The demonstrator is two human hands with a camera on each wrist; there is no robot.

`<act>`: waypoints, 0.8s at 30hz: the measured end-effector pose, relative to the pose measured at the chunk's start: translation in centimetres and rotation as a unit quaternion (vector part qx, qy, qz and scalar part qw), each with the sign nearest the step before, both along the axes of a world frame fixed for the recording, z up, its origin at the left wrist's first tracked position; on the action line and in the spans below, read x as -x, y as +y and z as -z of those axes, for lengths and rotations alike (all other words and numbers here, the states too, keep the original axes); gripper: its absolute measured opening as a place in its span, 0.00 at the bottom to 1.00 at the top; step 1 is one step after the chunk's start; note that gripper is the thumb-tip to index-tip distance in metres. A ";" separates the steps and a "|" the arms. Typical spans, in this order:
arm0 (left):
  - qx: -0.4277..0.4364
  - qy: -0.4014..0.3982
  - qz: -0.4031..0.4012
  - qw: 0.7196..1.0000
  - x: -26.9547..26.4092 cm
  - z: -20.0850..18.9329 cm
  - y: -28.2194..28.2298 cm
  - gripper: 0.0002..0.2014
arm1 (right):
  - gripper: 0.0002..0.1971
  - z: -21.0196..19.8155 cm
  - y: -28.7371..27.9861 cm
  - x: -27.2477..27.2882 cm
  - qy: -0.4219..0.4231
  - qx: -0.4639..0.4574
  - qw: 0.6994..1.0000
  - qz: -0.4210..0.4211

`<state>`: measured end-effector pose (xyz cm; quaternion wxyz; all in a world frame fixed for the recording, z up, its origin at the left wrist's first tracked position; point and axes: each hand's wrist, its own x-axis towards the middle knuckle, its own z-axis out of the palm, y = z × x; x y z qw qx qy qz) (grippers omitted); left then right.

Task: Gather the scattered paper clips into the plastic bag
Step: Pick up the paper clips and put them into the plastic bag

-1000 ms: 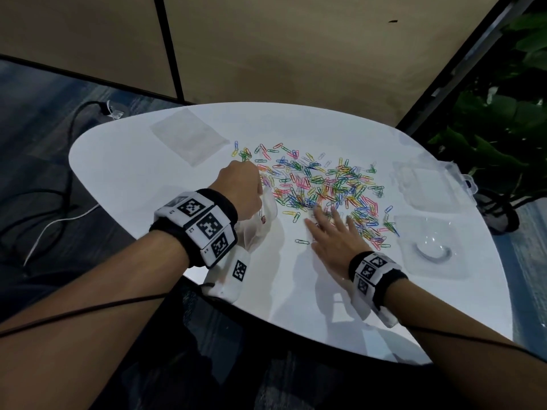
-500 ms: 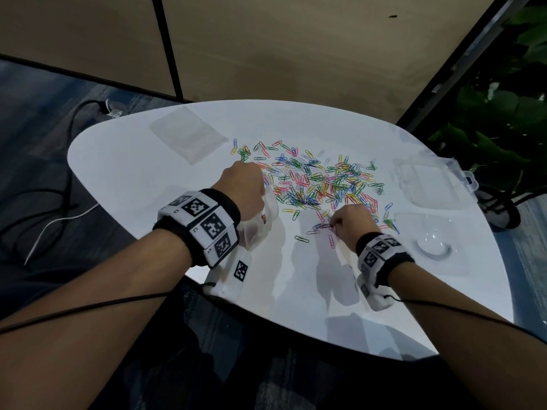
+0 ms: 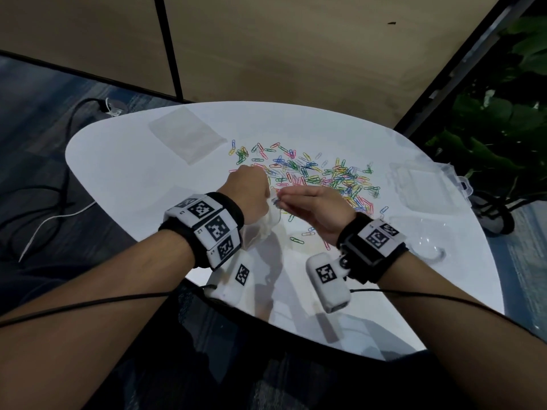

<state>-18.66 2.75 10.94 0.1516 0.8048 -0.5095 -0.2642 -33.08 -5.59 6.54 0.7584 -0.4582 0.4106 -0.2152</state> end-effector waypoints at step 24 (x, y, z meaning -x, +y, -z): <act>0.020 -0.009 0.002 1.000 -1.7 -0.2 0.2 0.11 | 0.32 8.0 0.8 6.5 0.481 0.564 0.465 -0.484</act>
